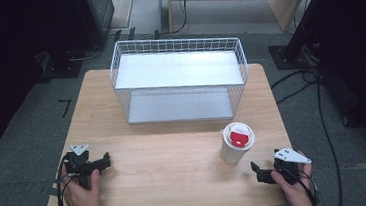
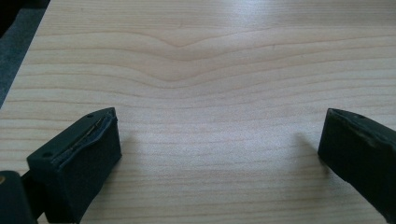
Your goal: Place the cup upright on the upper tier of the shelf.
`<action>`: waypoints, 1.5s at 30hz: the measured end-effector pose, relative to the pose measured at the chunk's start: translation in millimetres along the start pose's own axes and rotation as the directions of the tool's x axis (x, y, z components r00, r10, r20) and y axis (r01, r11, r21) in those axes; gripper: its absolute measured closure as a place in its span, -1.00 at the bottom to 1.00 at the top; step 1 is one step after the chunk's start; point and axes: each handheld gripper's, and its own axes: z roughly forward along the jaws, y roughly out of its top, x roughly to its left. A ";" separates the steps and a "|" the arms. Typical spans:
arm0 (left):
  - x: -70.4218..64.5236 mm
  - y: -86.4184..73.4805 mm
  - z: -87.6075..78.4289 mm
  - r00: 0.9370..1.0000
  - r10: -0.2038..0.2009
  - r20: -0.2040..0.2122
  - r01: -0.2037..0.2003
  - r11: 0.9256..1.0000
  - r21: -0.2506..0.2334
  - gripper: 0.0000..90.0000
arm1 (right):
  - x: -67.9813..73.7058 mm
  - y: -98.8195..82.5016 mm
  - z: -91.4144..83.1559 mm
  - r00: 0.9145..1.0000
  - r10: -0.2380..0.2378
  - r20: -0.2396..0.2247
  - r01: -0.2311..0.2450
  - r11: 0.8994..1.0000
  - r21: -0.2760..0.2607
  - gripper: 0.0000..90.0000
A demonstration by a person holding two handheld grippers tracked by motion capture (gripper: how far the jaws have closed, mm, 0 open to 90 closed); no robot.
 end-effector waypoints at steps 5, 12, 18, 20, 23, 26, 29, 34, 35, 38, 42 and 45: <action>0.0 0.0 0.0 1.000 0.000 0.000 0.000 1.000 0.000 -1.00 | 9.4 5.0 3.6 1.000 -0.013 -0.026 0.013 1.000 -0.012 -1.00; 0.0 0.0 0.0 1.000 0.000 0.000 0.000 1.000 0.000 -1.00 | 23.1 11.7 9.6 0.997 -0.034 -0.074 0.032 0.999 -0.025 -1.00; 0.1 0.0 0.0 1.000 0.001 0.000 -0.001 1.000 0.000 -1.00 | 33.2 17.5 12.4 0.994 -0.044 -0.097 0.038 0.997 -0.062 -0.95; 0.0 0.0 0.0 1.000 0.000 0.000 0.000 1.000 0.000 -1.00 | 36.0 19.5 13.0 0.994 -0.041 -0.100 0.033 0.996 -0.079 -0.92; 0.0 0.0 0.0 1.000 0.000 0.000 0.000 1.000 0.000 -1.00 | 40.2 22.7 14.2 0.992 -0.033 -0.125 0.019 0.994 -0.109 -0.90; 0.0 0.0 0.0 1.000 0.000 0.000 0.000 1.000 0.000 -1.00 | 44.5 25.6 16.7 0.989 -0.030 -0.142 0.012 0.992 -0.125 -0.89; 0.1 0.0 0.0 1.000 0.000 0.000 0.000 1.000 0.000 -1.00 | 48.3 27.8 18.5 0.991 -0.023 -0.135 0.004 0.989 -0.145 -0.87; 0.1 0.0 0.0 1.000 0.000 0.000 0.000 1.000 0.000 -1.00 | 52.4 30.6 19.9 0.991 0.006 -0.131 -0.029 0.984 -0.174 -0.86; 0.0 0.0 0.0 1.000 0.000 0.000 0.000 1.000 0.000 -1.00 | 53.6 31.9 21.3 0.991 0.014 -0.134 -0.041 0.980 -0.196 -0.85; 0.0 0.0 0.0 1.000 0.000 0.000 0.000 1.000 0.000 -1.00 | 54.9 32.5 22.5 0.990 0.025 -0.137 -0.054 0.976 -0.210 -0.85; 0.0 0.0 0.0 1.000 0.000 0.000 0.000 1.000 0.000 -1.00 | 57.1 32.4 25.9 0.990 0.041 -0.133 -0.073 0.965 -0.250 -0.85; 0.1 0.0 0.0 1.000 0.000 0.000 0.000 1.000 0.000 -1.00 | 58.2 32.5 28.0 0.989 0.053 -0.136 -0.089 0.958 -0.273 -0.85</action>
